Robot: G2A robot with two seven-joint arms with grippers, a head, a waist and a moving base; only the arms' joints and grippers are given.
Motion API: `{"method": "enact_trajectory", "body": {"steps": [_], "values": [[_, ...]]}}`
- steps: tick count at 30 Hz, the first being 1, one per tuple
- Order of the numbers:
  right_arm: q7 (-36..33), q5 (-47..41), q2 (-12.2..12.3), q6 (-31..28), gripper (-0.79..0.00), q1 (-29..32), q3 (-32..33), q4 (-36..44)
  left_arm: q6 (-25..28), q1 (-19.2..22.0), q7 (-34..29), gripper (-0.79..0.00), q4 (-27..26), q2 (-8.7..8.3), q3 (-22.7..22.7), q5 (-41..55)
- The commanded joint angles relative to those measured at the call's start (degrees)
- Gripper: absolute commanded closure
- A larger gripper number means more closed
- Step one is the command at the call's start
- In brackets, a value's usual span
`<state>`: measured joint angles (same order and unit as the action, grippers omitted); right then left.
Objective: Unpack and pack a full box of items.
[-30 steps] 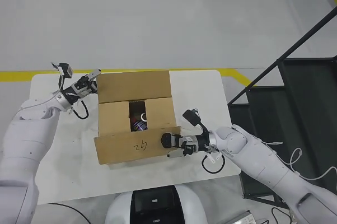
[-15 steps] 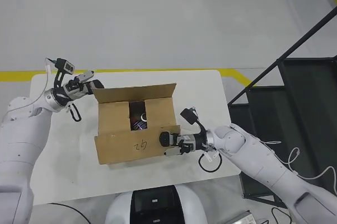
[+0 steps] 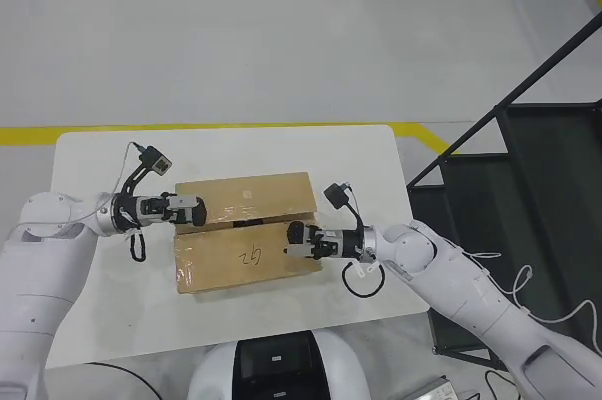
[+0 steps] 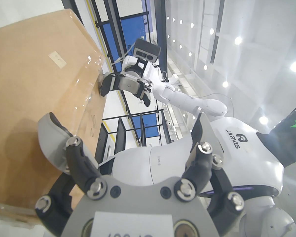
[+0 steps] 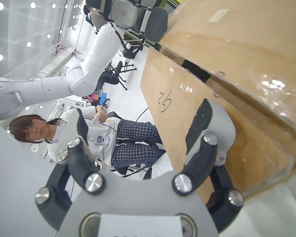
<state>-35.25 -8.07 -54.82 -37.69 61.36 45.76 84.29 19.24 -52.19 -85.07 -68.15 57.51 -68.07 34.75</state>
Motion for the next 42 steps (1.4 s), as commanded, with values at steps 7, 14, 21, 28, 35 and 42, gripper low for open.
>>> {"method": "enact_trajectory", "body": {"steps": [7,14,21,28,35,42], "values": [[1.59,3.41,0.51,6.2,-0.785,2.91,2.72,3.43,-1.99,-1.16,-1.97,-0.785,-1.37,-1.58,1.0,-4.05],[1.25,2.54,1.51,7.05,-0.785,7.08,6.58,6.75,-1.1,-1.56,-1.07,-0.785,-0.38,-2.7,1.09,-5.17],[3.53,-0.65,3.96,5.25,-0.785,17.55,15.93,9.64,-1.99,-1.79,-1.96,-0.785,-0.62,-3.53,0.95,-6.36],[1.55,-8.96,4.72,0.6,-0.785,24.08,19.7,5.9,-4.17,-2.49,-0.72,-0.785,-2.31,-4.0,0.47,-7.91],[-3.14,-16.1,3.18,1.75,-0.785,22.08,14.65,-0.91,-6.42,-4.13,-0.84,-0.785,-7.14,-4.56,-0.44,-8.61],[-3.99,-25.4,-0.27,-0.03,-0.785,15.8,8.11,-12.57,-6.42,-4.13,-0.84,-0.785,-7.14,-4.56,-0.44,-8.61]]}}
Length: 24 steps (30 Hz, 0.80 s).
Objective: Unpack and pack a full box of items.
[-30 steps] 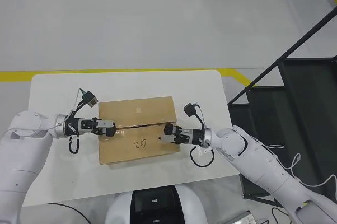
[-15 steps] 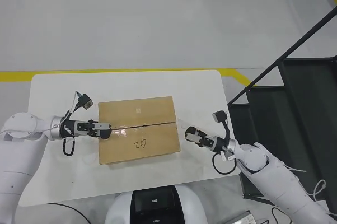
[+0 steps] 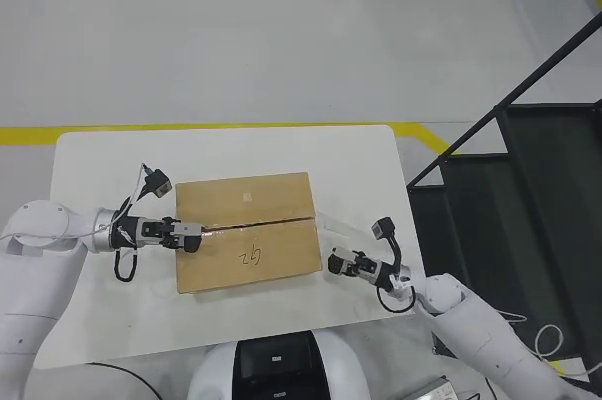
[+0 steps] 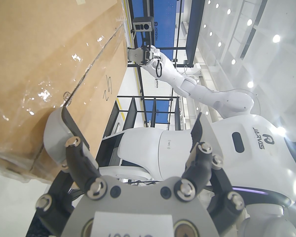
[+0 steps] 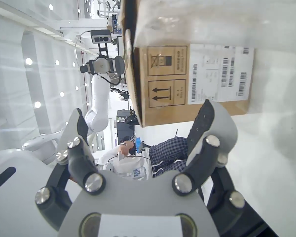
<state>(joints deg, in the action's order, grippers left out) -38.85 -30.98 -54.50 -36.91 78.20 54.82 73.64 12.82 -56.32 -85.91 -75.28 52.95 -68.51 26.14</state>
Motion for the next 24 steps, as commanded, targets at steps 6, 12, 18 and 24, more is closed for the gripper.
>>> {"method": "enact_trajectory", "body": {"steps": [6,12,18,24], "values": [[-5.52,-13.44,-3.97,-4.87,-0.785,-6.59,-4.9,-13.39,0.0,0.0,0.0,-0.785,0.0,0.0,0.0,0.0],[-8.32,-19.79,-6.15,-8.92,-0.785,-9.38,-5.42,-21.89,0.0,0.0,0.0,-0.785,0.0,0.0,0.0,0.0],[-11.04,-22.4,-7.24,-10.63,-0.745,-10.96,-4.56,-26.5,0.0,0.0,0.0,-0.785,0.0,0.0,0.0,0.0],[-13.15,-23.94,-7.88,-11.48,0.0,-11.66,-3.24,-28.79,0.0,0.0,0.0,-0.785,0.0,0.0,0.0,0.0]]}}
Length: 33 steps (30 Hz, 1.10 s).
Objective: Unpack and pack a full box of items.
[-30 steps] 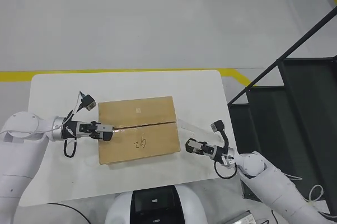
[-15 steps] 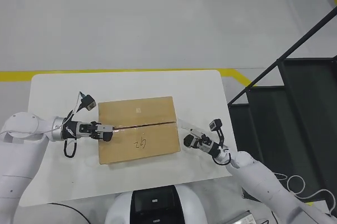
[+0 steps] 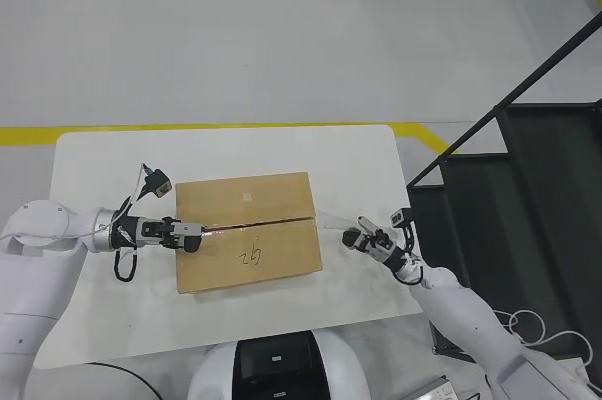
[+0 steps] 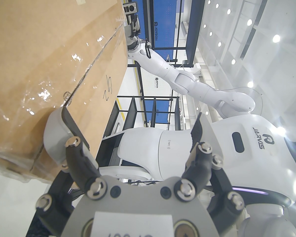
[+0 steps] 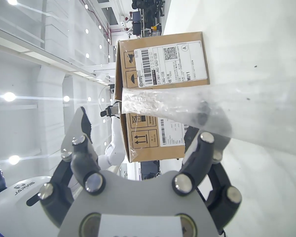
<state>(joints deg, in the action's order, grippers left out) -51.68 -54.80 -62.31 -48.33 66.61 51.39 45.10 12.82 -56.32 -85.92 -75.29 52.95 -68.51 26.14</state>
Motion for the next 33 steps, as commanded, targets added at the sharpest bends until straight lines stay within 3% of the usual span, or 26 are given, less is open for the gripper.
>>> {"method": "enact_trajectory", "body": {"steps": [1,15,24,33], "values": [[-0.56,-0.27,-0.17,-0.08,0.0,-0.15,0.39,-0.51,0.0,0.0,0.0,-0.785,0.0,0.0,0.0,0.0],[-1.64,-0.97,-0.84,-2.64,0.0,-0.87,4.49,-0.97,0.0,0.0,0.0,-0.785,0.0,0.0,0.0,0.0],[4.24,13.48,1.9,-8.52,0.0,2.95,10.05,15.43,0.0,0.0,0.0,-0.785,0.0,0.0,0.0,0.0],[4.2,24.44,2.86,-7.57,0.0,5.08,11.21,25.32,-0.39,-0.6,1.71,-0.785,-0.61,0.03,0.14,-0.34]]}}
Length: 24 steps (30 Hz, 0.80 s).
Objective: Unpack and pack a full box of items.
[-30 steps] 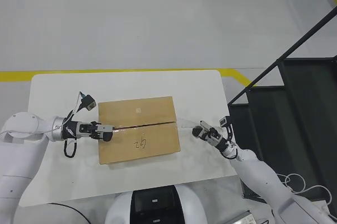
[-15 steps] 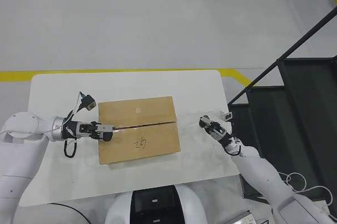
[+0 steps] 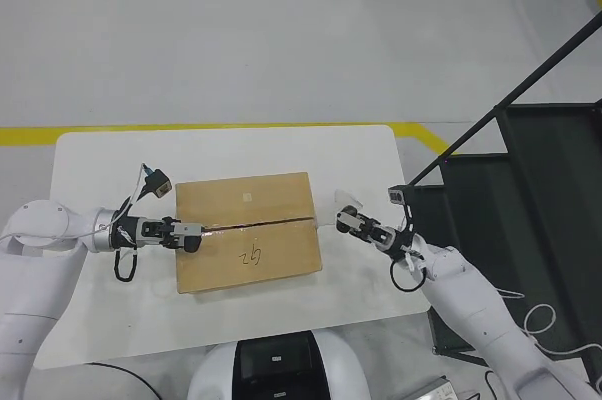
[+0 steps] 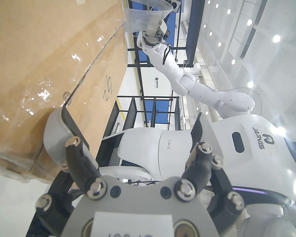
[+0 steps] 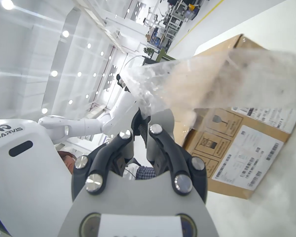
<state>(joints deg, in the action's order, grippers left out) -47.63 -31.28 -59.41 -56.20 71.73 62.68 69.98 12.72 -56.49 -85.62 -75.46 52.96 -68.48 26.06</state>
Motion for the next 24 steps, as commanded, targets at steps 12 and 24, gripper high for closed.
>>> {"method": "enact_trajectory", "body": {"steps": [12,24], "values": [[8.17,6.3,-0.12,-1.8,0.0,1.94,3.44,1.89,-1.75,-1.6,4.19,-0.785,-2.35,-0.48,-0.25,-3.83],[10.59,7.05,0.25,-1.33,0.0,6.54,8.13,4.87,-3.71,-2.22,5.3,-0.785,-2.97,-0.97,-0.88,-5.41]]}}
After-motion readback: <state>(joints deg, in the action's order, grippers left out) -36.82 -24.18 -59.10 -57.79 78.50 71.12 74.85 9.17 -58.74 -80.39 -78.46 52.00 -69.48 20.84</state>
